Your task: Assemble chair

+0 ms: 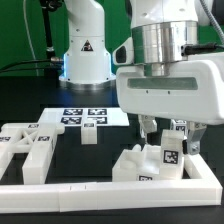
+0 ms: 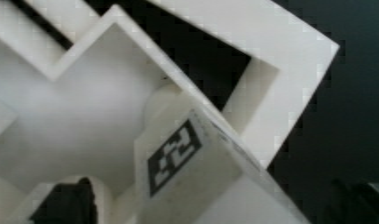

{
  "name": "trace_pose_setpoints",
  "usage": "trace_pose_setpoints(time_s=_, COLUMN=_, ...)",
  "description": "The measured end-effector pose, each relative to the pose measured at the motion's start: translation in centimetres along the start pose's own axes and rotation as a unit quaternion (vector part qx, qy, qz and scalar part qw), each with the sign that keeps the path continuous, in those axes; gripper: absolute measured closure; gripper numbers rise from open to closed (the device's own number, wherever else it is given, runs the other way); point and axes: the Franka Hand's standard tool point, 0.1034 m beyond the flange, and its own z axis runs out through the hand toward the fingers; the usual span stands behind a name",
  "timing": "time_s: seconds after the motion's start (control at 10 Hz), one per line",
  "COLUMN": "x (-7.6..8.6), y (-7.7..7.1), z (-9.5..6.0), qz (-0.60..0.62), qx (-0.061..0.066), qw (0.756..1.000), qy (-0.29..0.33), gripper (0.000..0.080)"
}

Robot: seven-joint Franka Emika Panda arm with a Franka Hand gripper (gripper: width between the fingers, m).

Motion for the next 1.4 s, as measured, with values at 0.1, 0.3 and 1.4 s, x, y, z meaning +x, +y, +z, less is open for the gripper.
trace_pose_setpoints(time_s=0.1, x=0.10, y=-0.37, z=0.22, qz=-0.114, qx=-0.006, qw=0.993, qy=0.005, gripper=0.0151)
trace_pose_setpoints(time_s=0.3, x=0.25, y=-0.46, z=0.51, qz=-0.171, qx=-0.008, qw=0.985, qy=-0.001, gripper=0.0151)
trace_pose_setpoints(time_s=1.4, x=-0.56, y=-0.22, z=0.51, qz=0.403, qx=-0.024, qw=0.915, qy=-0.015, gripper=0.0512)
